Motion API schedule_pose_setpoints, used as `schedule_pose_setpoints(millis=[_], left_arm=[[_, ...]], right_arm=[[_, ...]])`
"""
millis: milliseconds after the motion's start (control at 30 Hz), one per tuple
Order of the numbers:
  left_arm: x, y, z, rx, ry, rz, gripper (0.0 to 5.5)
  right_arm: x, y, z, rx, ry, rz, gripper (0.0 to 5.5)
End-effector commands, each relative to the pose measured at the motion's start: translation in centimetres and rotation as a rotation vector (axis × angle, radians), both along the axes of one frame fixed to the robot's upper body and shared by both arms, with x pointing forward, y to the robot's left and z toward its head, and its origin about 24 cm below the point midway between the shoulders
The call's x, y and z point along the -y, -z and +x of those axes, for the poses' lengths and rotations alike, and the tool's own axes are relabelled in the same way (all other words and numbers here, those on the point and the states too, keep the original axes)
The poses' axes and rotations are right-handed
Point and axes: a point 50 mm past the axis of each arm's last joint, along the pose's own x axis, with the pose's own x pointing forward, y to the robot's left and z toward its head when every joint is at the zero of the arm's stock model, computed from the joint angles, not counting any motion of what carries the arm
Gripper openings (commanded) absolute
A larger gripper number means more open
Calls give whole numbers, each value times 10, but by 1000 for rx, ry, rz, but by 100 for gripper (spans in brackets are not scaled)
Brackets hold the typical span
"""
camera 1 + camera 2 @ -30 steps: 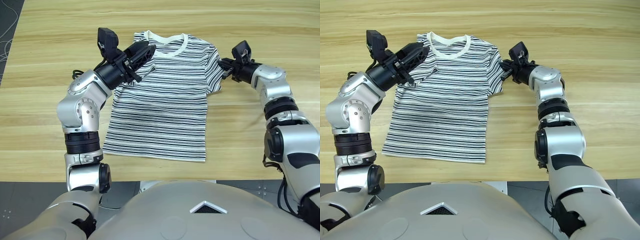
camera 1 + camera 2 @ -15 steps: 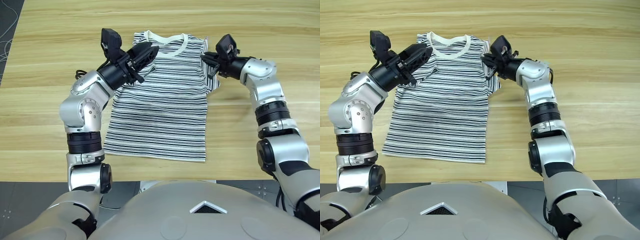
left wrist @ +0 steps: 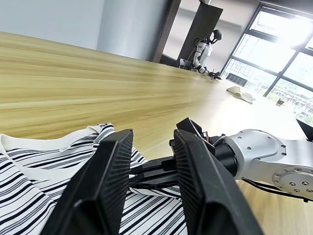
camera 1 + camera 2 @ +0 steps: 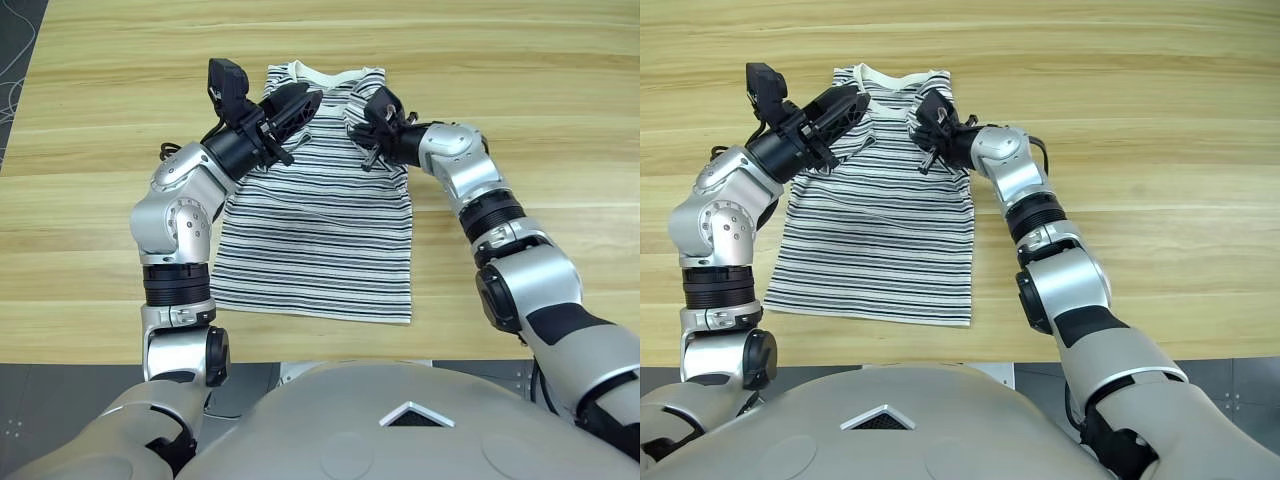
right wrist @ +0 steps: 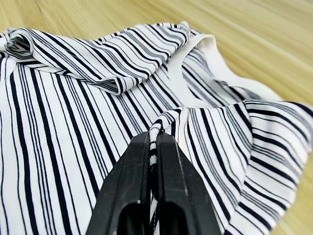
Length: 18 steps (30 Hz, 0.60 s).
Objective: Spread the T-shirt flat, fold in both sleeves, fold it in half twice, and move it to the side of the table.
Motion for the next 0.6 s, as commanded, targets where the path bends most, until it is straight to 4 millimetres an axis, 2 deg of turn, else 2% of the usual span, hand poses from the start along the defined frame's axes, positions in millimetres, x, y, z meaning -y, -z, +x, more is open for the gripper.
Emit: schedule_pose_setpoints(millis=[33,67,167,433,500,600], left_arm=[[0,-4,2,18,-2,7,158],[0,-4,2,18,-2,7,158],[0,-3,3,14,-4,7,158],[0,-4,5,15,2,6,158],[1,-4,6,16,3,5,158],[1,-4,6,18,3,6,158]], right_arm=[[-1,6,0,-8,5,-34,13],[1,9,-1,-21,1,-33,13],[0,10,-3,-18,-30,-9,74],[-20,-24,-12,62,-237,209,74],[-19,-29,-10,72,-222,228,74],[-7,-35,-2,98,-140,228,74]])
